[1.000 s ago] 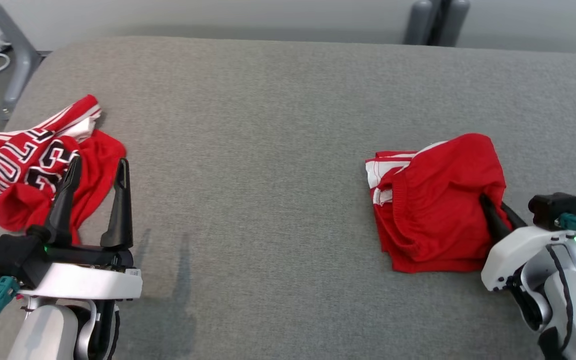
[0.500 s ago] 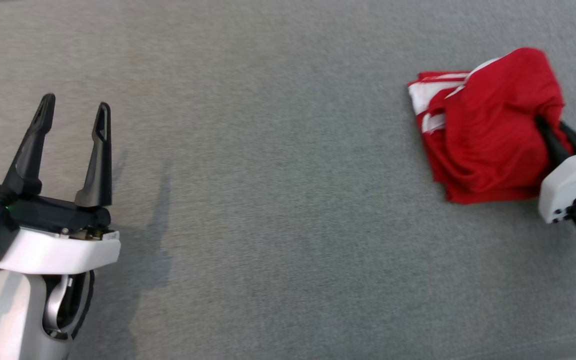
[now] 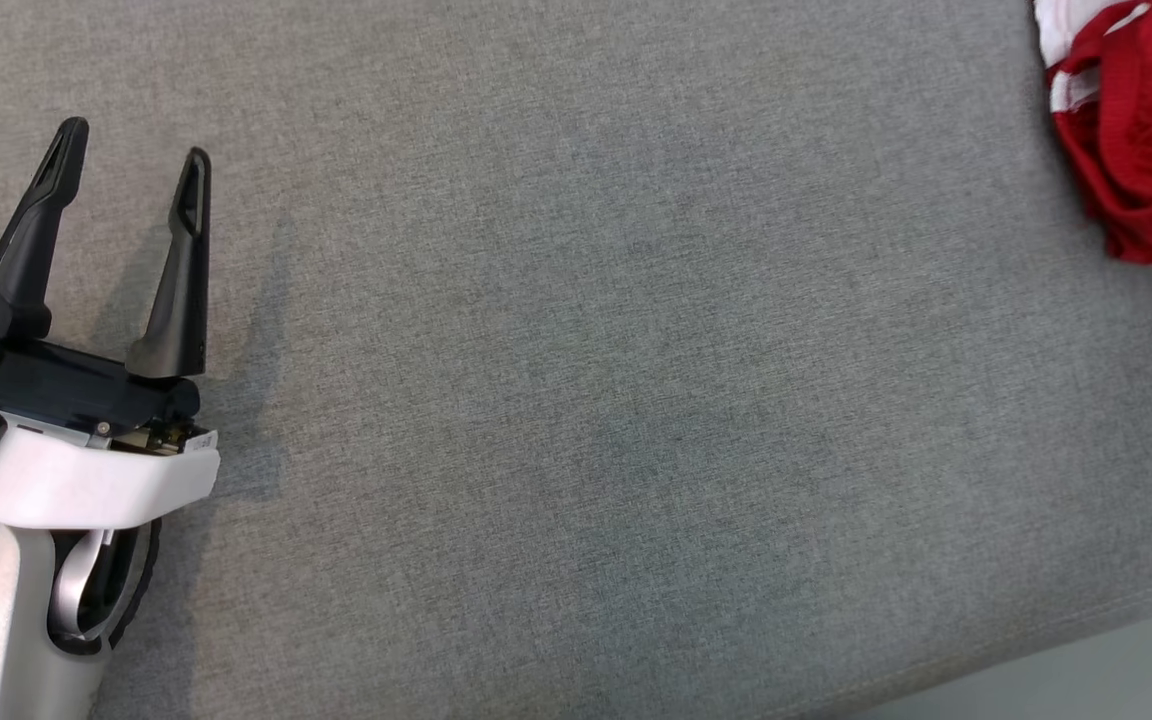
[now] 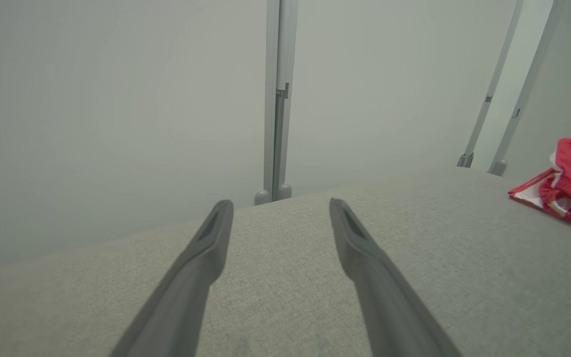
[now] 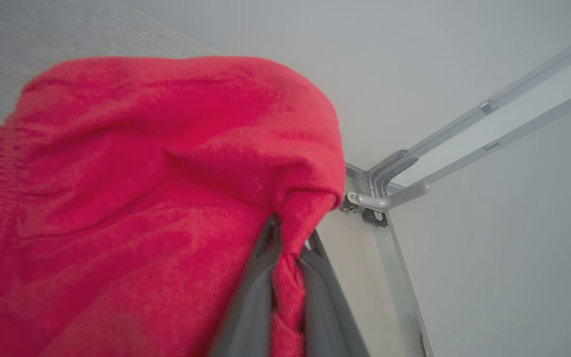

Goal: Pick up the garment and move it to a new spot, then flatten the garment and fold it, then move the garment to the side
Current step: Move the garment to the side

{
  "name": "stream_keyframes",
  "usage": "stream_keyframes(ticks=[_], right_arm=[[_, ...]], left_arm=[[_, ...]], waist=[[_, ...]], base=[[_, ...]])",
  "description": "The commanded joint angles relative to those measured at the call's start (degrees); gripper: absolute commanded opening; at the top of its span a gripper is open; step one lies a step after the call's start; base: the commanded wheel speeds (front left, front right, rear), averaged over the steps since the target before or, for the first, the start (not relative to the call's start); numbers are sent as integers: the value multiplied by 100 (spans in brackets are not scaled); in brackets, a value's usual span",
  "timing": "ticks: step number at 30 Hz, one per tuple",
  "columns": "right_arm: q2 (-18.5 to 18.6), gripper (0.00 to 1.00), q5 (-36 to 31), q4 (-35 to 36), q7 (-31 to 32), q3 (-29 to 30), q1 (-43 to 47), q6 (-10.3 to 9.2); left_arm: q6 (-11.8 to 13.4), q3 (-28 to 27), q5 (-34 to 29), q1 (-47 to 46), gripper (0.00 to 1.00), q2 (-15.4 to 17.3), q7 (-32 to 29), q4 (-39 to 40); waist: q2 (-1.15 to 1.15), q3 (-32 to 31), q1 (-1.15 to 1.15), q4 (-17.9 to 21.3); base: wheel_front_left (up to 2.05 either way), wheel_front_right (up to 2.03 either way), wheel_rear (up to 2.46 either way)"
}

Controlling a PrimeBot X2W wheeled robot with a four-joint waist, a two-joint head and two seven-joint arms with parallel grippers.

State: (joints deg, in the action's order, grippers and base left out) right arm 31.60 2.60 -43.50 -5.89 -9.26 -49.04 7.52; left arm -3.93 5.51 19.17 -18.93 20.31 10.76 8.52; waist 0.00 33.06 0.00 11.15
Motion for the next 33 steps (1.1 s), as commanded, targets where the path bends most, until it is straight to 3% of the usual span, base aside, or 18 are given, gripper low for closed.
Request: stream_keyframes(ticks=[1, 2, 3, 12, 16, 24, 33], right_arm=[[-68, 2, -73, -76, 37, 85, -91, -5], [-84, 42, -143, -163, 72, 188, -126, -6], [-127, 100, -184, -216, 46, 285, -182, -6], [-505, 100, -439, -610, -296, 1256, -68, -5], [-887, 100, -277, -454, -649, 1536, 143, -5], [-1648, 100, 189, 436, -911, 1561, 968, -5], [-2220, 100, 518, 1640, -878, 1363, 2108, -5]], left_arm=[[-12, -4, -43, -100, 100, 36, -1, 33], [-15, 3, -39, -113, 100, 41, -7, 38], [-13, 10, -34, -131, 100, 43, -10, 33], [39, 18, 53, -82, 100, -24, 105, -175], [104, -12, 78, 101, 100, -63, 171, -338], [328, -104, 141, 572, 100, -194, 238, -636], [506, -204, 310, 1077, 100, -435, 335, -935]], waist=[[0, 57, 0, -22], [0, 78, 0, -38], [0, 94, 0, -56], [0, -74, 0, -188], [0, -349, 0, -176], [0, -1092, 0, -227], [0, -1906, 0, -699]], base=[[0, 0, 0], [0, 0, 0], [0, 0, 0], [0, 0, 0], [0, 0, 0], [0, 0, 0], [0, 0, 0]])
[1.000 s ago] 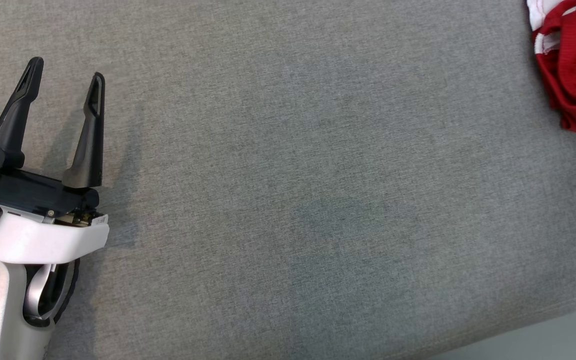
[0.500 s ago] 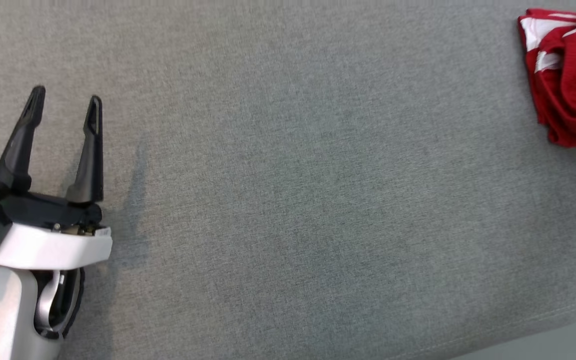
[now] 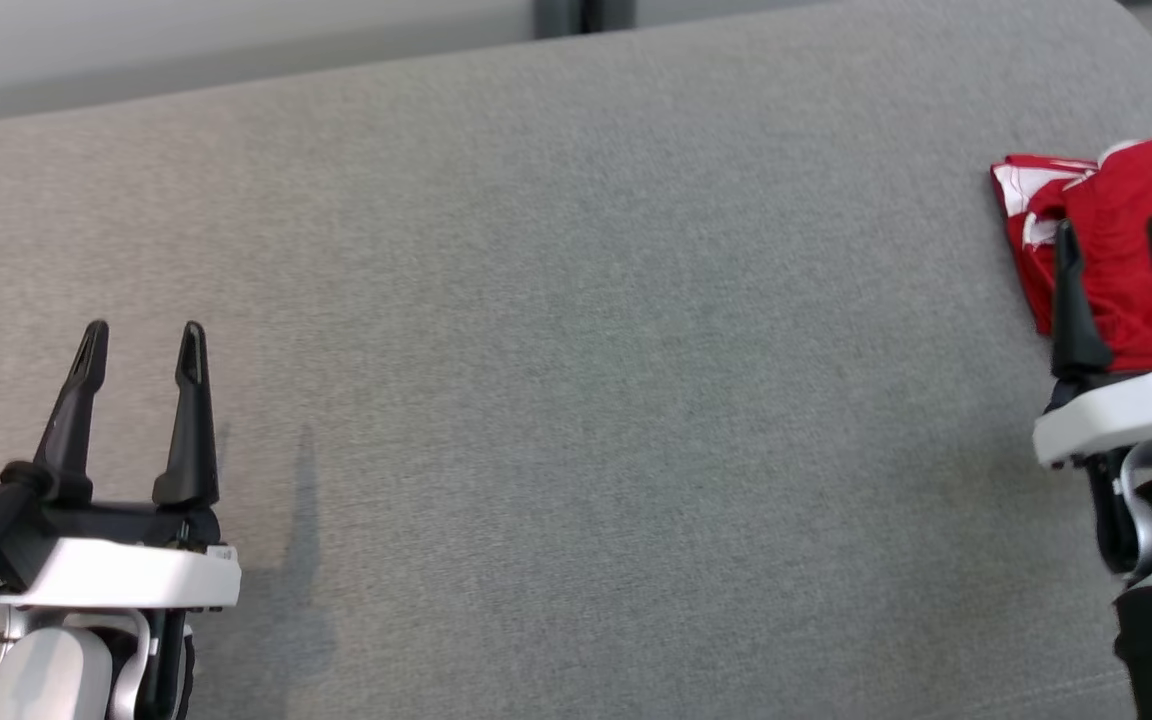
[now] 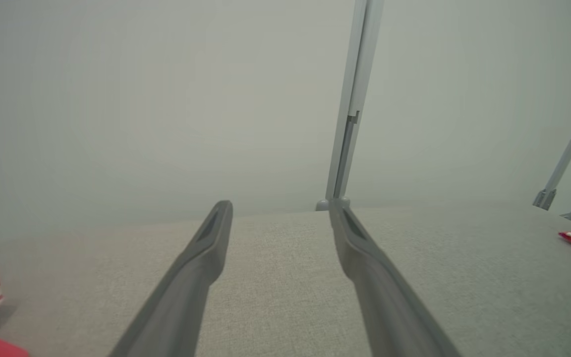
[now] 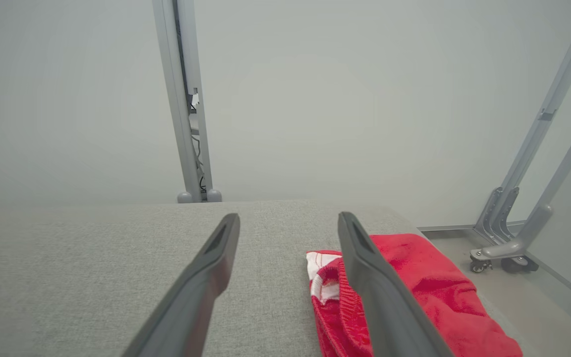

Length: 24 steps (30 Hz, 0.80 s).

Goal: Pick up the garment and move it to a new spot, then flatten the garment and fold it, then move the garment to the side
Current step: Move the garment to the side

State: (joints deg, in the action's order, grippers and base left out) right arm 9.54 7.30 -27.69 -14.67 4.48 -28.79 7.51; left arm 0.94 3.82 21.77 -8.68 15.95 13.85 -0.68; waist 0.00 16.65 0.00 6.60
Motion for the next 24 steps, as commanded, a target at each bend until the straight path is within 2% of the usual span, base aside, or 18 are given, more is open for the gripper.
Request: stream_keyframes(ticks=[1, 12, 24], right_arm=[[-73, 100, 58, 179, 38, -48, 184, -4], [-437, 100, 167, 1305, 518, -292, 1421, -4], [-523, 100, 238, 2022, 939, -417, 2610, -4]], left_arm=[[37, -53, 51, 105, 100, -6, 35, -50], [72, -99, 79, 700, 100, -17, 84, -310], [213, 48, -10, 1228, 100, 17, -114, -316]], waist=[[0, -347, 0, -304], [0, -1099, 0, -902], [0, -1715, 0, -1038]], base=[[0, 0, 0], [0, 0, 0], [0, 0, 0]])
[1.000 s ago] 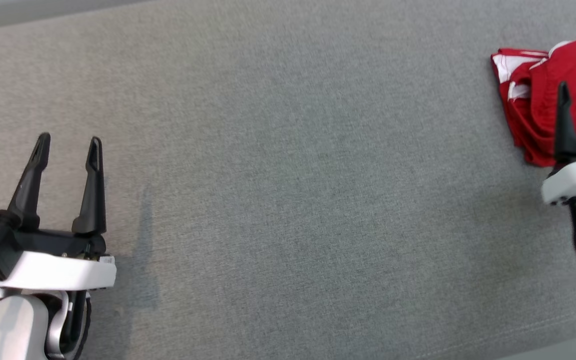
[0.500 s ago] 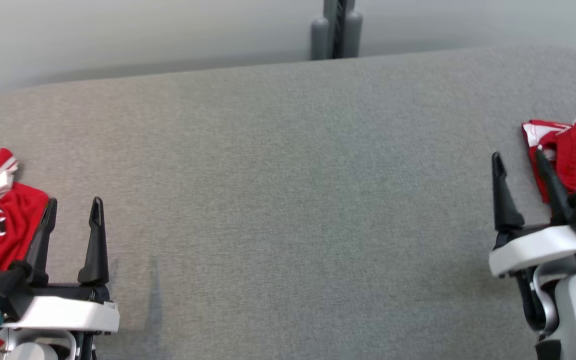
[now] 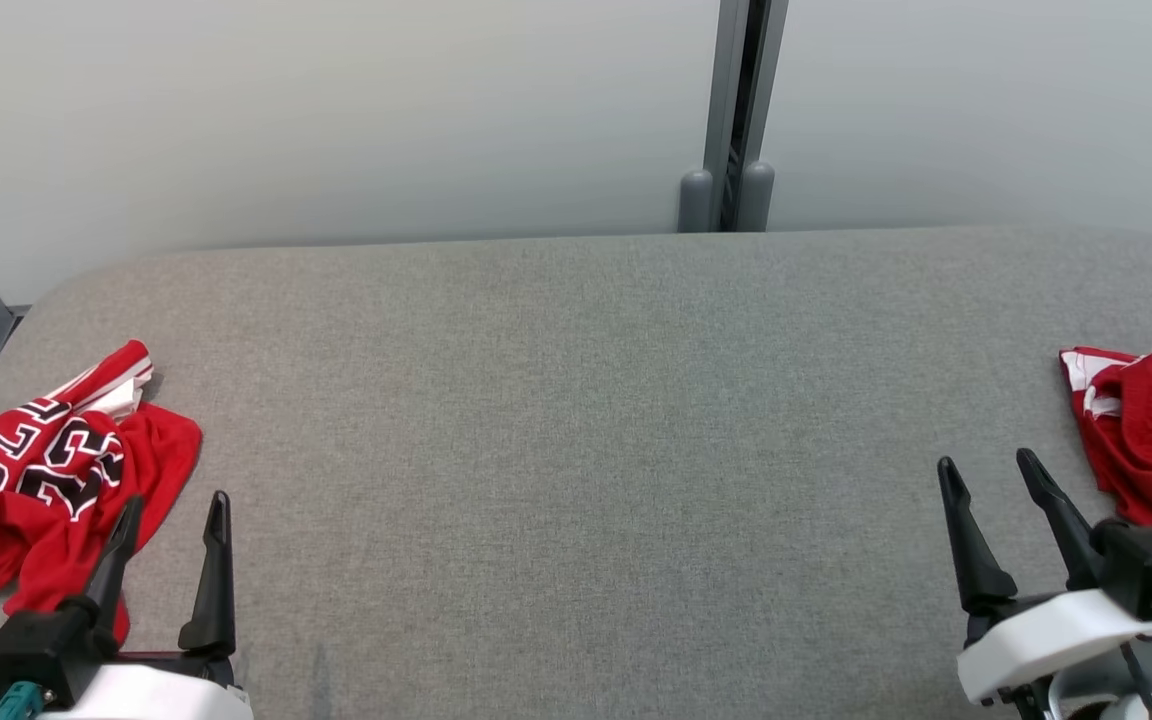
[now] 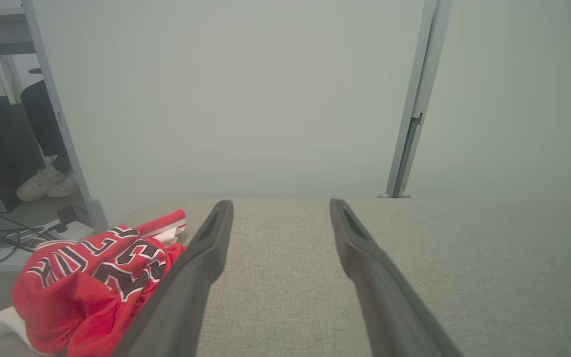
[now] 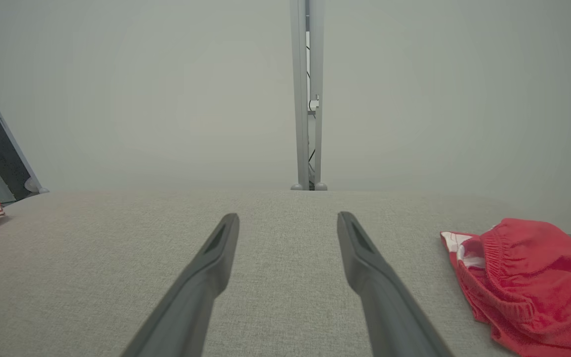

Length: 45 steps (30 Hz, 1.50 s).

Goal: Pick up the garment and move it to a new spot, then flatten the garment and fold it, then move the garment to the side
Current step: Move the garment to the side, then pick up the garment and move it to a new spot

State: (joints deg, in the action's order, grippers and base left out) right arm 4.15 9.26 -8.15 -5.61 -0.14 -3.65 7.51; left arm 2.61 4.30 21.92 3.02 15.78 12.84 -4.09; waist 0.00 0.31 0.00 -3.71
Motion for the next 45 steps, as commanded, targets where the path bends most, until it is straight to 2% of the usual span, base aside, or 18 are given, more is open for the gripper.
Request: stream_keyframes(ticks=[1, 18, 45], right_arm=[[10, 100, 30, 141, 58, 73, 175, -4], [-90, 100, 47, 842, 365, 325, 881, -3], [-115, 100, 134, 848, 335, 306, 927, -3]], left_arm=[[48, 9, -30, 86, 100, 43, -40, 46], [234, 119, -15, 486, 100, 87, -335, 267], [375, 211, 59, 515, 100, 104, -462, 456]], waist=[[0, -105, 0, 0], [0, -386, 0, 126], [0, -366, 0, 54]], base=[[0, 0, 0], [0, 0, 0], [0, 0, 0]])
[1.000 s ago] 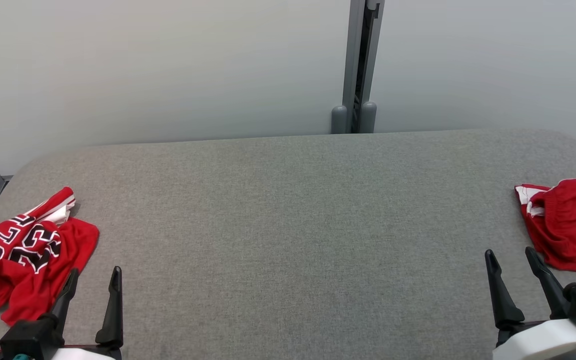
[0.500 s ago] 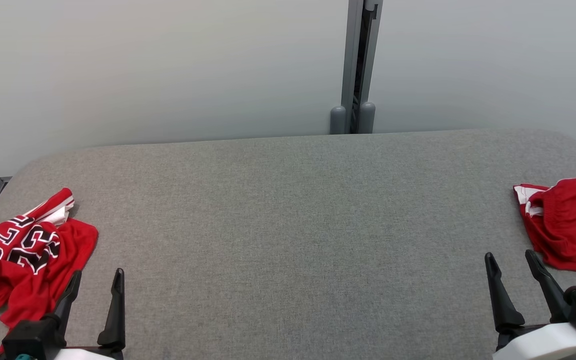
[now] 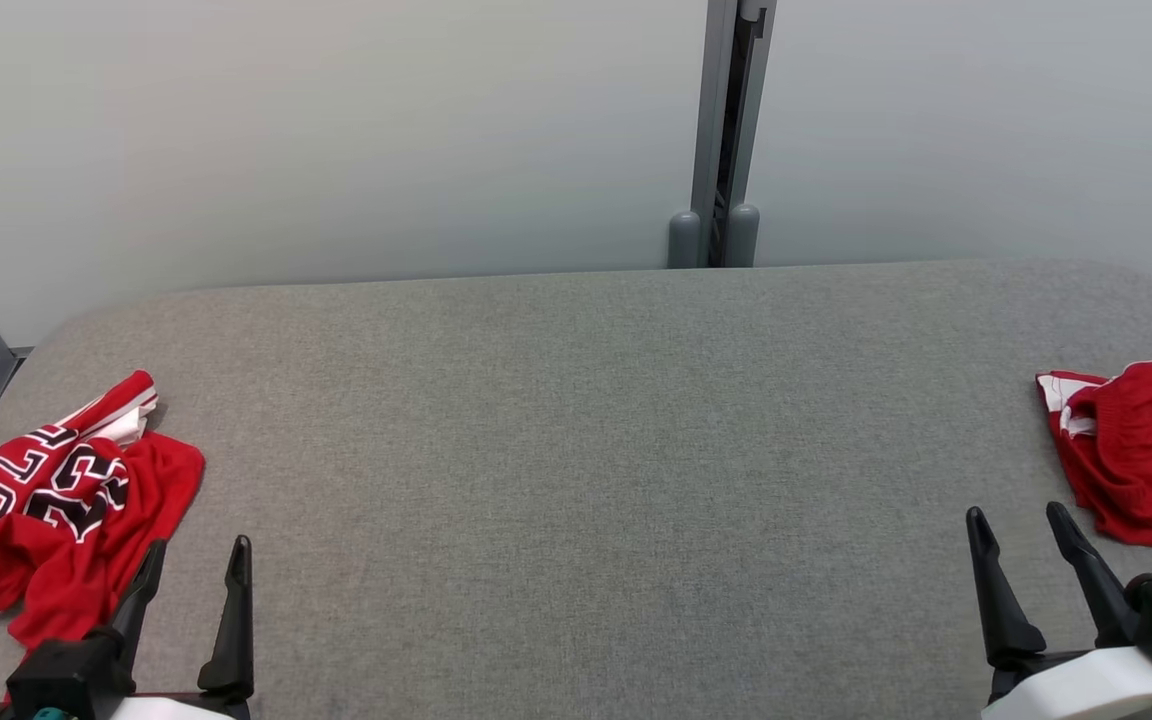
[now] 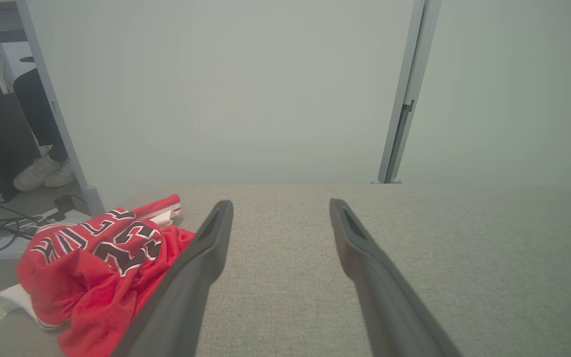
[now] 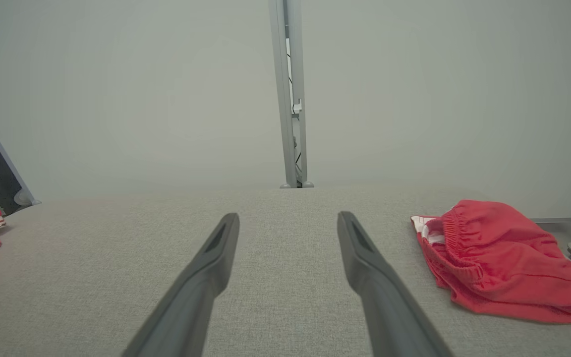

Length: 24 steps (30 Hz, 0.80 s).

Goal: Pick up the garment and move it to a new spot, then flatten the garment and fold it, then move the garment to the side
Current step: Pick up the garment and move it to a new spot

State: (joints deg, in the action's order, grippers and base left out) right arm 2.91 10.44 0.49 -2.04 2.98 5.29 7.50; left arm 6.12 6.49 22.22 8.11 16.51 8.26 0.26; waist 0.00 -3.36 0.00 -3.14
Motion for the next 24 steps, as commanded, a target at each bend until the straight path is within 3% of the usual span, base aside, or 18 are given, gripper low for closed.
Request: stream_keyframes(ticks=[1, 8, 24], right_arm=[[9, 100, 28, -28, -23, -32, 30, -2], [11, 100, 32, -14, -68, -86, 58, -2], [12, 100, 151, 131, -79, -461, -134, -2]], left_arm=[[25, 0, 32, -1, 100, 34, -7, 22], [7, 11, 56, -178, 100, 43, 26, -17], [-48, -115, 153, -555, 100, 187, 173, -146]], waist=[[0, 5, 0, -16], [0, -3, 0, -350], [0, 40, 0, -1961]], base=[[0, 0, 0], [0, 0, 0], [0, 0, 0]])
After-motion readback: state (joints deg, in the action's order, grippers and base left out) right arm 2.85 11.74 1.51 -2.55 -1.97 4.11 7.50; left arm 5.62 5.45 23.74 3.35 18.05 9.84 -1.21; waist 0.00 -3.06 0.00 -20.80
